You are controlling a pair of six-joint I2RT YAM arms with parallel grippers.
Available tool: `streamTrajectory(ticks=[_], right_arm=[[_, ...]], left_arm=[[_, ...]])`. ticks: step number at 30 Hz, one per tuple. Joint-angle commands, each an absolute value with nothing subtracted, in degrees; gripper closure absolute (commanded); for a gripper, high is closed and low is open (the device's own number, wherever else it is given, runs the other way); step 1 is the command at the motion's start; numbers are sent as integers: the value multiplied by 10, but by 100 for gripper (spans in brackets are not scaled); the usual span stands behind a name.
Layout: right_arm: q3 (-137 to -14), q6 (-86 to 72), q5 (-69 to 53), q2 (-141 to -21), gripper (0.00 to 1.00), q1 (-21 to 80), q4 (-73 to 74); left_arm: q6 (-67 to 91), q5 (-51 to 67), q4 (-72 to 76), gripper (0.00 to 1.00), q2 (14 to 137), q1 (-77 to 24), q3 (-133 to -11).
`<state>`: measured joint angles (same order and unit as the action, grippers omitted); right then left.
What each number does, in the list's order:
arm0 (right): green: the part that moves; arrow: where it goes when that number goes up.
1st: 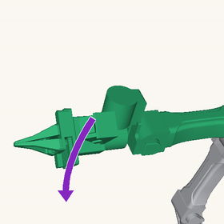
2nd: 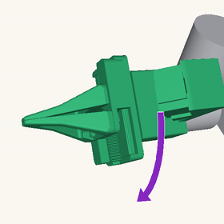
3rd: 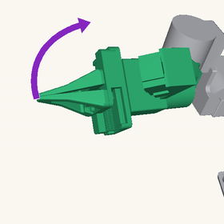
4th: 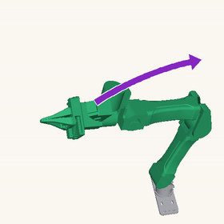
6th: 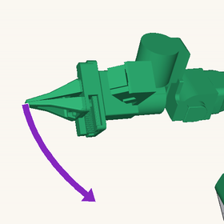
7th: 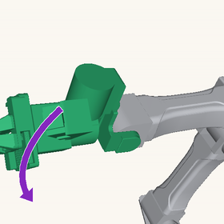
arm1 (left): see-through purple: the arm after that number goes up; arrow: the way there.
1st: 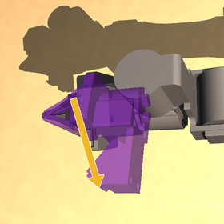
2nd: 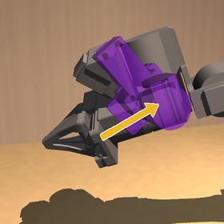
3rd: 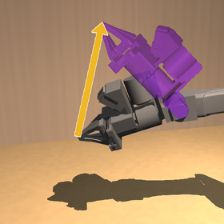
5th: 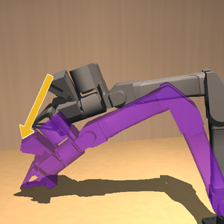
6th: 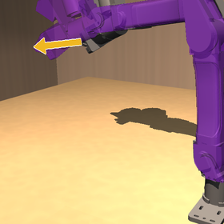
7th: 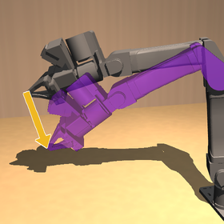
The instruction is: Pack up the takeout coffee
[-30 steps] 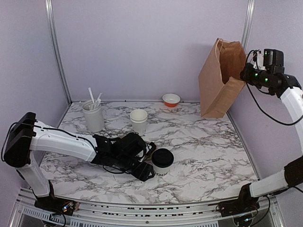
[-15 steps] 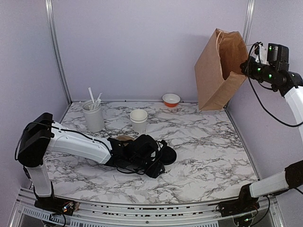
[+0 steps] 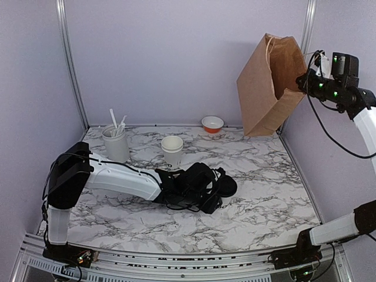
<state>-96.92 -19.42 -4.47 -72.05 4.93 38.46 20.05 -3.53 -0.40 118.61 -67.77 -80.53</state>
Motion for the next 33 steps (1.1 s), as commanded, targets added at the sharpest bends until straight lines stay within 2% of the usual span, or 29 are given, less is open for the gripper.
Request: streamTrajectory(ticks=[1, 14, 29, 33], right_arm=[[-1002, -191, -56, -701, 100, 58, 382], [-1003, -194, -93, -692, 100, 63, 393], [-949, -200, -168, -677, 100, 84, 348], [-939, -204, -178, -675, 100, 117, 334]], left_arm=[[179, -41, 3, 48, 1231, -678, -869], [154, -21, -53, 48, 1330, -652, -1060], [156, -50, -48, 43, 1149, -632, -909], [180, -60, -48, 43, 1076, -624, -858]])
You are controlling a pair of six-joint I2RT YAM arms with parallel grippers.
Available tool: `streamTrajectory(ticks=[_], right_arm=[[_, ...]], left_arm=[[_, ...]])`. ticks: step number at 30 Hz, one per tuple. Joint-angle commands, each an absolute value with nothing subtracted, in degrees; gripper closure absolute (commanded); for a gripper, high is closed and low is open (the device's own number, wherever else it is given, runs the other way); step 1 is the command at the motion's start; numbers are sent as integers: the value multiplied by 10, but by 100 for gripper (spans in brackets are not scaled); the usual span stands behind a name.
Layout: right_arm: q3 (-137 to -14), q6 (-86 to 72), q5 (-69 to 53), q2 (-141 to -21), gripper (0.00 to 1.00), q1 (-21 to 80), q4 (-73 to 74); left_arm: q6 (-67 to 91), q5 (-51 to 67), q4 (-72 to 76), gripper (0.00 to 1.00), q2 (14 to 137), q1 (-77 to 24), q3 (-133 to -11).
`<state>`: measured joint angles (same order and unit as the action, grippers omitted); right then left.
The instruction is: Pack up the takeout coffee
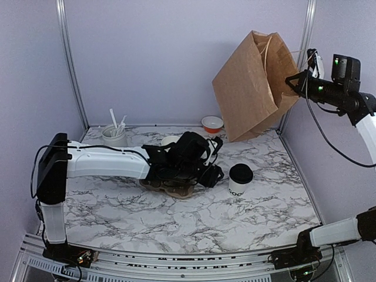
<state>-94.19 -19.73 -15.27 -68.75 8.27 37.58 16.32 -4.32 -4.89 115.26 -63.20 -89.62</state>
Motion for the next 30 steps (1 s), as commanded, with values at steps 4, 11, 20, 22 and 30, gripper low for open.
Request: streamTrajectory(ticks=[4, 11, 20, 22, 30], right_arm=[[-946, -204, -139, -688, 100, 205, 329], [-968, -196, -82, -726, 100, 364, 328], [-1044, -187, -25, -816, 100, 552, 363], [-1060, -198, -14, -842, 100, 579, 371], [-1115, -239, -11, -944, 100, 658, 373]], left_arm=[[221, -78, -55, 41, 994, -601, -797], [293, -157, -114, 39, 797, -556, -677], [417, -302, -285, 39, 584, -523, -590], [442, -320, -327, 40, 552, -520, -571], [535, -323, -413, 46, 428, -517, -452]])
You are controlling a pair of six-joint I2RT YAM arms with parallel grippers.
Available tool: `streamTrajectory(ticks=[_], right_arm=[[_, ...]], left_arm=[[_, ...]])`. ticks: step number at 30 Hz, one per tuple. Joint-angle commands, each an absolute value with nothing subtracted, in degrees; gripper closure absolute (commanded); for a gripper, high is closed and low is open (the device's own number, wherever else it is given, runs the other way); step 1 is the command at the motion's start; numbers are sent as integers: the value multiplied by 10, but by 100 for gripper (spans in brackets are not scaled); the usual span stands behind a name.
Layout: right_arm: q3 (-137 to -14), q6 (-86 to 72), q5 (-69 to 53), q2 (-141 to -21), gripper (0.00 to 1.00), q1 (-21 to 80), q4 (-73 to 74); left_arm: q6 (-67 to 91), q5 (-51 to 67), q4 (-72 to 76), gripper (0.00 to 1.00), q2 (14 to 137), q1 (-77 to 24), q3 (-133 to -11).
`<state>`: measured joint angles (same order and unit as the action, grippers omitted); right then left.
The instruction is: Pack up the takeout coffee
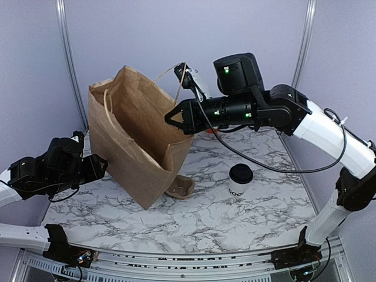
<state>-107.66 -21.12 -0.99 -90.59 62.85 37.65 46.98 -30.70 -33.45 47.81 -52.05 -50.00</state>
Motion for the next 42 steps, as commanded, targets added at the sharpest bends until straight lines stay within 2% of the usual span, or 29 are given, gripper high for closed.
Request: streamTrajectory(ticks=[1, 6, 10, 13, 22, 25, 29, 35, 42], right_arm=[[-1120, -244, -19, -957, 100, 662, 373], [-1124, -282, -16, -1009, 100, 678, 370], [-1111, -309, -13, -1032, 96, 684, 347], [-1127, -313, -10, -1054, 84, 691, 347], [-1165, -281, -17, -1073, 32, 693, 370], [-1163, -254, -8, -1065, 20, 689, 376], [-1132, -225, -20, -1049, 16, 666, 382], [-1062, -205, -56, -1021, 15, 638, 372], [-1000, -219, -73, -999, 16, 620, 335]], left_arm=[[546, -323, -421, 46, 405, -517, -439], [587, -333, -457, 50, 343, -517, -388], [586, -339, -460, 50, 360, -515, -368], [580, -346, -463, 50, 391, -506, -362], [543, -344, -461, 49, 423, -453, -393], [517, -338, -462, 49, 433, -435, -417], [497, -324, -469, 47, 449, -424, -472], [468, -259, -482, 46, 454, -424, -529], [454, -152, -525, 44, 390, -424, -574]])
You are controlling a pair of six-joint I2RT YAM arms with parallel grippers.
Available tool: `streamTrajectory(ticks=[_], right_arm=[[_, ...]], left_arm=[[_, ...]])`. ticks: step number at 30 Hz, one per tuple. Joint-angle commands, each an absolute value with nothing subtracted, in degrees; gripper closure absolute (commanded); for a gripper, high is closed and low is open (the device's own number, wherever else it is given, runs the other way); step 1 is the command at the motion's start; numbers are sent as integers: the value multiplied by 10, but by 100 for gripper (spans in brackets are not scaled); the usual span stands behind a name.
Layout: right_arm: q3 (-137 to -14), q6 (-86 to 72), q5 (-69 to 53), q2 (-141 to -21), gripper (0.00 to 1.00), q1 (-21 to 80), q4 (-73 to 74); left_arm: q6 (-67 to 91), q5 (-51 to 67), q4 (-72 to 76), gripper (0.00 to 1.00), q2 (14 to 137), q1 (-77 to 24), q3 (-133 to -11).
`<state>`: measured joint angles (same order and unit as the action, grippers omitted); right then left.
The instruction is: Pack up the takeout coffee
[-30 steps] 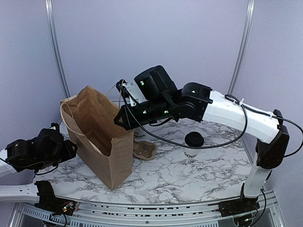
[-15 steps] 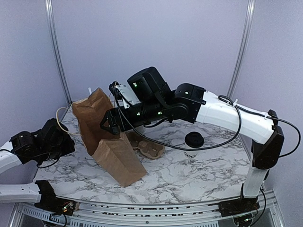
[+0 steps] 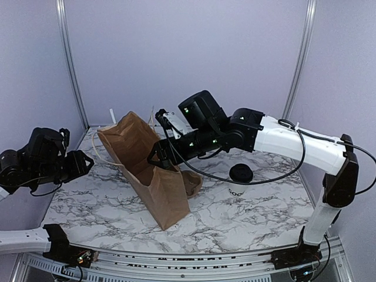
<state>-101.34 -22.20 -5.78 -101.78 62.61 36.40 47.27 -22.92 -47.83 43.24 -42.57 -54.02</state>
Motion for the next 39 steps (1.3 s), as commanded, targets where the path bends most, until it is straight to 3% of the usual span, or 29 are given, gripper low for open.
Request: streamTrajectory(ticks=[1, 9, 13, 21, 24, 30, 34, 39], right_arm=[[-1000, -221, -73, -1001, 16, 619, 333], [-1044, -231, -71, -1036, 18, 617, 335], [-1056, -237, -69, -1046, 18, 616, 334], [-1062, -241, -62, -1050, 18, 616, 335], [-1062, -241, -61, -1049, 19, 616, 335], [-1070, -239, -59, -1043, 19, 616, 334], [-1088, -231, -47, -1040, 19, 616, 347], [-1085, -218, -23, -1025, 18, 616, 361]], left_arm=[[453, -136, -531, 43, 379, -424, -583], [439, 4, -512, 35, 315, -424, -647], [440, 79, -434, 31, 313, -424, -649], [425, 106, -392, 32, 373, -424, -669], [419, 76, -396, 42, 394, -424, -677], [399, -8, -417, 71, 422, -424, -719], [374, -30, -444, 99, 446, -424, -763], [340, -24, -464, 100, 471, -424, -809]])
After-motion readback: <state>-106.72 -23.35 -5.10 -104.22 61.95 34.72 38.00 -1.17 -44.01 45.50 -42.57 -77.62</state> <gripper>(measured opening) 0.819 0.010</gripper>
